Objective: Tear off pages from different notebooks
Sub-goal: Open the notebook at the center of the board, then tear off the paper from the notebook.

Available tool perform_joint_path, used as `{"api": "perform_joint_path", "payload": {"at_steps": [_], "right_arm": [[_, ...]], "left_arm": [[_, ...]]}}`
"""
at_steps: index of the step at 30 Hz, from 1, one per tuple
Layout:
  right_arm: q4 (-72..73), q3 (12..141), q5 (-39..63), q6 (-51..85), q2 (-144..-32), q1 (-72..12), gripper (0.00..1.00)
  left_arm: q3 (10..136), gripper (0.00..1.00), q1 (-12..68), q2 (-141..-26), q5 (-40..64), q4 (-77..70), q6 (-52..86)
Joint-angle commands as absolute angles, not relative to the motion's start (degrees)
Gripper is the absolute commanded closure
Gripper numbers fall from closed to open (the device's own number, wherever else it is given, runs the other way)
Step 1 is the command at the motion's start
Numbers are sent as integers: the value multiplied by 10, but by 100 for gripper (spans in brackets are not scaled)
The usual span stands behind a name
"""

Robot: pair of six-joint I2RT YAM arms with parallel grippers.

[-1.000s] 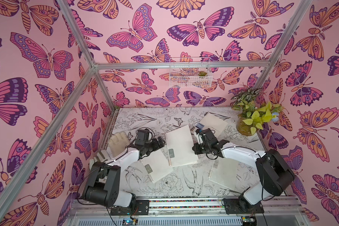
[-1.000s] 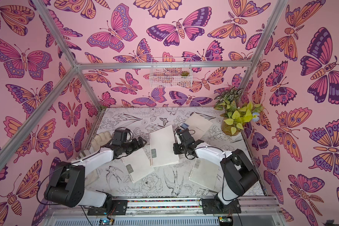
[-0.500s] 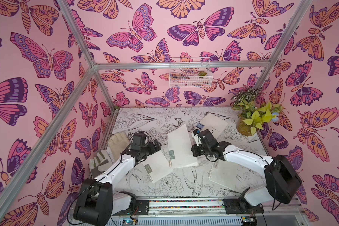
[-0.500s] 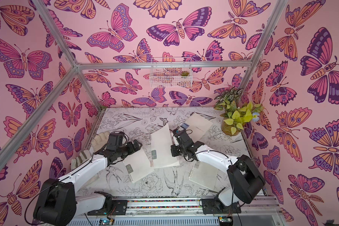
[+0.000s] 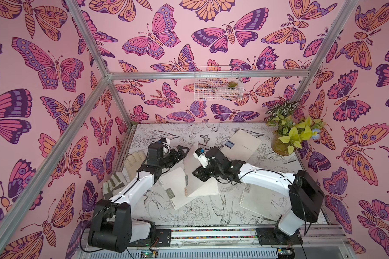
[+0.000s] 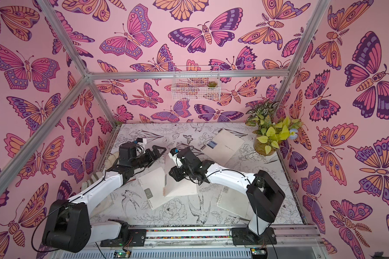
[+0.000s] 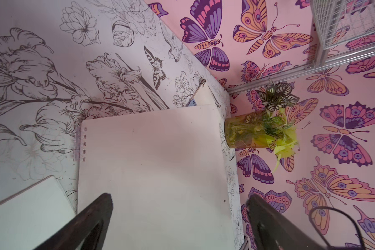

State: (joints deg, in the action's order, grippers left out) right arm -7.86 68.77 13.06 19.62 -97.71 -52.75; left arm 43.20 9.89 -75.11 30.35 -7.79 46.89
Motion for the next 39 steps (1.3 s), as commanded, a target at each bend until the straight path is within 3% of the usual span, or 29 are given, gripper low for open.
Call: {"api": "perform_joint_path", "payload": {"at_steps": [1, 15, 24, 29, 39], "right_arm": [[-63, 733, 202, 167, -1006, -551, 56], [-99, 810, 322, 109, -1038, -595, 19], [-32, 699, 361, 155, -974, -556, 20], [-50, 588, 225, 236, -950, -445, 33], [-86, 591, 168, 255, -1029, -354, 41]], "left_arm": [[435, 0, 76, -740, 344, -87, 475], [399, 1, -3, -651, 337, 6, 436], [361, 19, -19, -657, 328, 12, 429], [358, 30, -20, -669, 313, 19, 426], [366, 68, -16, -723, 284, 0, 460]]}}
